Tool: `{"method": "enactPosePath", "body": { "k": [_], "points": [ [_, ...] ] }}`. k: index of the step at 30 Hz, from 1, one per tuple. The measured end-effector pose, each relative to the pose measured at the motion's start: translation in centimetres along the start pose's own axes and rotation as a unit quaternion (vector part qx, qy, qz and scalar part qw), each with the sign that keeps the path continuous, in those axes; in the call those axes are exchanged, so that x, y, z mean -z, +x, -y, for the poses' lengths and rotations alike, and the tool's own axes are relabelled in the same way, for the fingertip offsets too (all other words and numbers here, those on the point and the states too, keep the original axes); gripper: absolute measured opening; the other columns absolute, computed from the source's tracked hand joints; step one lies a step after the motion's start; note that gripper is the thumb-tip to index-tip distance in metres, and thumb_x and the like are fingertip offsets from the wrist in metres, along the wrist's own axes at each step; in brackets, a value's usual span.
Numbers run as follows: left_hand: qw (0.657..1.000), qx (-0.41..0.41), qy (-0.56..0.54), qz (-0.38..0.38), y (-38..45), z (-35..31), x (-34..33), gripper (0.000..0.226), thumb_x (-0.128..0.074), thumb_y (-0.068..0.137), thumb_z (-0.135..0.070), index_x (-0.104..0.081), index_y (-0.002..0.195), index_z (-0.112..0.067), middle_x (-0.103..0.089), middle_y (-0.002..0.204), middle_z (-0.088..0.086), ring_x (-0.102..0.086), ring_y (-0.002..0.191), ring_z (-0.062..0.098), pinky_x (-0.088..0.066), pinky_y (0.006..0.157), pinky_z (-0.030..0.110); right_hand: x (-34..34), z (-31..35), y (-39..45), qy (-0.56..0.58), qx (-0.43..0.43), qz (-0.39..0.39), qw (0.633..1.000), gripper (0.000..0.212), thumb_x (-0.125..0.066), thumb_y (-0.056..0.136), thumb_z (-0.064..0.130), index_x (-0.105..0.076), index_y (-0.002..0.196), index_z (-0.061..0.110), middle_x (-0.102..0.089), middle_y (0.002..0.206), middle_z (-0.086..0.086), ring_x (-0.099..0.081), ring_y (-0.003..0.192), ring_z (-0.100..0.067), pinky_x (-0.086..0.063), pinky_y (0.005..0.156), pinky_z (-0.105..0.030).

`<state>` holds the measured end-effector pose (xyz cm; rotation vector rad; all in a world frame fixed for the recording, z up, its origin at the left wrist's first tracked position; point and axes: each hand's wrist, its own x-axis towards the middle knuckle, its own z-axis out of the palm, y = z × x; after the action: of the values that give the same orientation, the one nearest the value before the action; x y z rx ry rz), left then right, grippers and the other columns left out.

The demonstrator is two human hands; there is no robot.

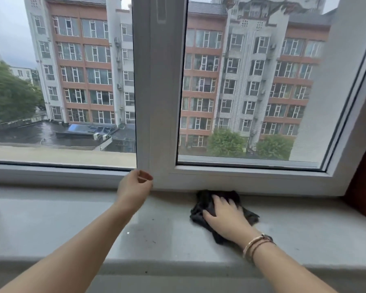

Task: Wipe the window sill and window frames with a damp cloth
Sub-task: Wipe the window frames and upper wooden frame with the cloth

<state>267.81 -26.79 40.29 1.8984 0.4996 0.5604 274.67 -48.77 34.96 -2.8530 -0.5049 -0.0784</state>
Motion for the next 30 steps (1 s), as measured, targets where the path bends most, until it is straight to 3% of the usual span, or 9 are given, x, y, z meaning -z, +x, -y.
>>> {"method": "enactPosePath", "body": {
  "k": [3,6,9,12,15,19,22,25,30],
  "points": [
    [0.998,-0.03,0.001,-0.061,1.3,2.1,1.9,0.013,-0.057,0.083,-0.003,-0.065,0.089,-0.011,-0.068,0.086,0.006,-0.06,0.082,0.021,-0.041,0.067,0.028,-1.2,4.5,2.0,0.103,0.135,-0.045,0.984,0.048,-0.047,0.084,0.007,-0.049,0.131,0.014,-0.055,0.127,-0.007,-0.045,0.118,-0.027,-0.032,0.101,-0.028],
    [0.994,-0.067,0.001,-0.081,2.1,3.9,2.8,0.014,-0.055,0.086,-0.004,-0.065,0.089,-0.012,-0.068,0.086,0.002,-0.062,0.085,0.018,-0.042,0.074,0.027,-2.0,9.2,2.5,0.173,0.227,-0.101,0.953,0.056,-0.04,0.071,-0.008,-0.061,0.119,0.01,-0.063,0.115,-0.006,-0.051,0.109,-0.027,-0.035,0.097,-0.023],
    [0.99,-0.092,-0.009,-0.105,3.3,5.0,2.7,0.014,-0.054,0.087,-0.005,-0.065,0.087,-0.013,-0.067,0.083,-0.001,-0.062,0.082,0.016,-0.043,0.073,0.026,-1.8,11.5,4.0,0.052,0.359,-0.257,0.896,0.056,-0.034,0.07,-0.001,-0.063,0.118,0.006,-0.063,0.113,-0.009,-0.052,0.11,-0.027,-0.033,0.104,-0.028],
    [0.986,-0.1,-0.03,-0.131,4.0,5.3,1.7,0.015,-0.053,0.086,-0.005,-0.066,0.086,-0.013,-0.067,0.08,-0.003,-0.061,0.079,0.015,-0.047,0.075,0.028,-1.7,10.9,6.8,-0.177,0.445,-0.322,0.816,0.044,-0.037,0.084,0.007,-0.065,0.118,0.013,-0.065,0.118,-0.004,-0.055,0.117,-0.024,-0.029,0.108,-0.034],
    [0.984,-0.089,-0.06,-0.139,4.1,5.4,0.2,0.016,-0.053,0.086,-0.004,-0.065,0.083,-0.014,-0.065,0.076,-0.006,-0.06,0.077,0.015,-0.046,0.071,0.026,-2.0,9.5,9.0,-0.316,0.483,-0.314,0.754,0.037,-0.04,0.09,0.013,-0.066,0.117,0.018,-0.064,0.121,0.0,-0.051,0.124,-0.021,-0.026,0.112,-0.039],
    [0.985,-0.094,-0.067,-0.125,4.6,6.0,-1.3,0.017,-0.053,0.085,-0.004,-0.065,0.081,-0.015,-0.066,0.075,-0.006,-0.062,0.076,0.015,-0.049,0.071,0.029,-1.5,7.7,10.3,-0.393,0.519,-0.293,0.7,0.037,-0.039,0.091,0.011,-0.06,0.119,0.024,-0.061,0.124,0.005,-0.049,0.126,-0.019,-0.024,0.113,-0.042],
    [0.986,-0.123,-0.047,-0.099,4.4,6.0,-1.7,0.015,-0.056,0.085,-0.004,-0.065,0.083,-0.016,-0.066,0.075,-0.006,-0.061,0.074,0.009,-0.047,0.067,0.017,-0.4,4.1,10.5,-0.44,0.54,-0.278,0.661,0.036,-0.045,0.09,0.013,-0.058,0.122,0.025,-0.058,0.128,0.009,-0.045,0.128,-0.019,-0.02,0.115,-0.042],
    [0.987,-0.137,-0.029,-0.082,4.6,6.1,-1.7,0.015,-0.057,0.085,-0.004,-0.067,0.088,-0.015,-0.068,0.08,-0.005,-0.062,0.077,0.006,-0.044,0.066,0.009,0.3,0.3,10.3,-0.447,0.528,-0.291,0.66,0.033,-0.04,0.092,0.012,-0.055,0.119,0.024,-0.059,0.124,0.009,-0.042,0.127,-0.019,-0.016,0.116,-0.04],
    [0.982,-0.113,-0.027,-0.146,5.3,5.7,-1.2,0.019,-0.052,0.084,-0.005,-0.067,0.087,-0.016,-0.068,0.082,-0.004,-0.062,0.08,0.011,-0.046,0.073,0.025,0.4,1.5,10.5,-0.452,0.531,-0.302,0.65,0.033,-0.043,0.091,0.009,-0.057,0.118,0.023,-0.056,0.127,0.009,-0.038,0.13,-0.022,-0.017,0.115,-0.043]
  ]
}}
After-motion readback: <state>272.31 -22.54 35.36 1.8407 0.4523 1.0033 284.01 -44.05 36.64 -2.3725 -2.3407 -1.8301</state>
